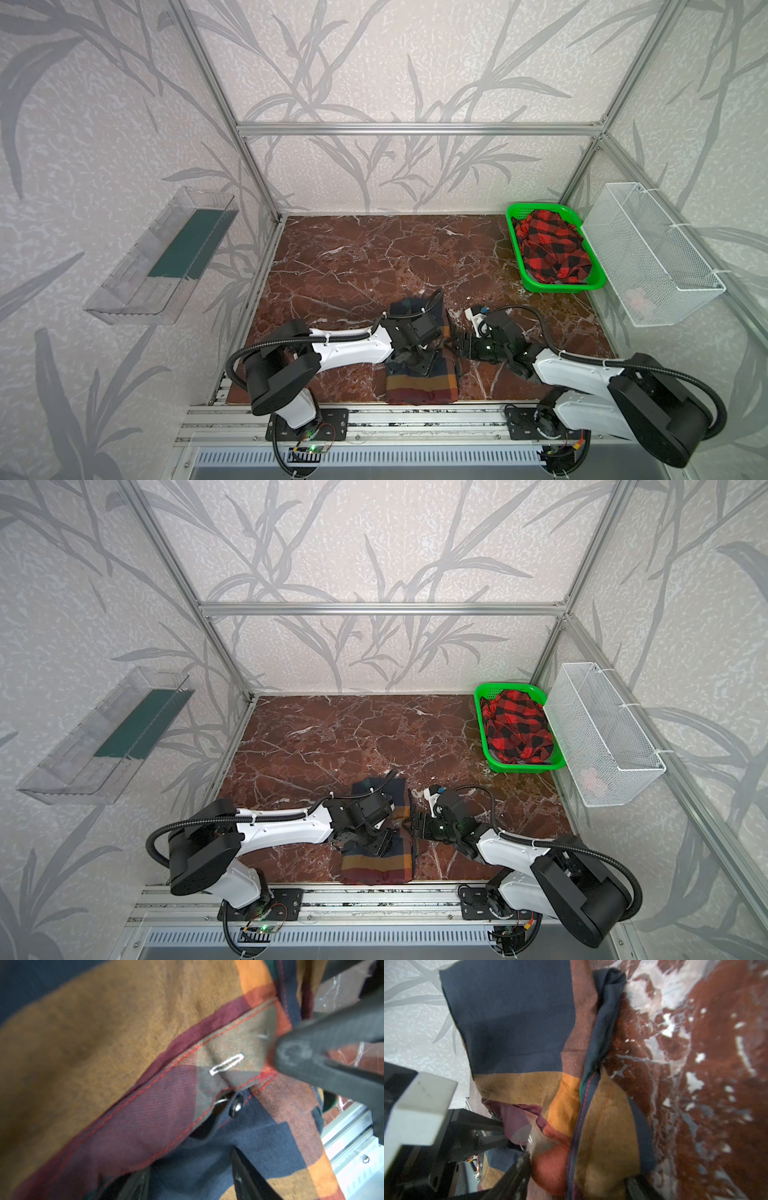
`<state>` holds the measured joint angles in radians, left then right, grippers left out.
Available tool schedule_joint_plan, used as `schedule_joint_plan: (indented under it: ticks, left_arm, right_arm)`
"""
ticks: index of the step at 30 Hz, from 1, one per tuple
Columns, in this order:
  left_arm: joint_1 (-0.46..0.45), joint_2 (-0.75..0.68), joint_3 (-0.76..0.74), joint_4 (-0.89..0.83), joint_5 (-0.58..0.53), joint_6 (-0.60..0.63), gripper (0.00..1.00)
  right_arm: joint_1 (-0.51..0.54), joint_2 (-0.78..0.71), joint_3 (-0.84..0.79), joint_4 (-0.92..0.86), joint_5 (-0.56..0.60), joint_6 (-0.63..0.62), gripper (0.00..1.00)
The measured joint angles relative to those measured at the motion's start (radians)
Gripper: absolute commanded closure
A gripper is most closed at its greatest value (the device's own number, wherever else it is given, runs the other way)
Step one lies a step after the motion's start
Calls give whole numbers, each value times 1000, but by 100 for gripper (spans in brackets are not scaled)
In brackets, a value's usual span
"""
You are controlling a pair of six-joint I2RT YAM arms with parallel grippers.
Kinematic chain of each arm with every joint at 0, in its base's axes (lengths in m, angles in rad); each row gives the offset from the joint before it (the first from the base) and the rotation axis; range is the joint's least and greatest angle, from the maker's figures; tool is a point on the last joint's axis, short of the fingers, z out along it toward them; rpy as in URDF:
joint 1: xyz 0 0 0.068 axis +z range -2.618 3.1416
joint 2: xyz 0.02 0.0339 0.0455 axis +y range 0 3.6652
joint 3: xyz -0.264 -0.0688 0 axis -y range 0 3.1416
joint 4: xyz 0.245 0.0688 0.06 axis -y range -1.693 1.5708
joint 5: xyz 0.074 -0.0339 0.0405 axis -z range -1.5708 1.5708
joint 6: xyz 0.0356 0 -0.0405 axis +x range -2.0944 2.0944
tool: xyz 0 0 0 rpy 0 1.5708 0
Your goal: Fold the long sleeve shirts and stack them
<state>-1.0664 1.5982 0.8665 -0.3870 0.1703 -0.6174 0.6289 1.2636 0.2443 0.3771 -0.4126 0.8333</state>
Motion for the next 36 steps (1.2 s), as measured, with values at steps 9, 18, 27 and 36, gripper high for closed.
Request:
schedule_joint_plan:
  ticks: [9, 18, 27, 36]
  left_arm:
    - [-6, 0, 0, -1, -2, -5, 37]
    - [-12, -30, 39, -74, -4, -1, 35]
    - [6, -295, 230, -260, -128, 36, 32]
    - [129, -502, 264, -345, -173, 53, 32]
  right_arm:
    - [27, 22, -8, 19, 33, 27, 76]
    - [37, -75, 3, -138, 105, -3, 100]
    - [-37, -343, 107, -483, 220, -103, 100]
    - [-129, -439, 497, -976, 384, -355, 100]
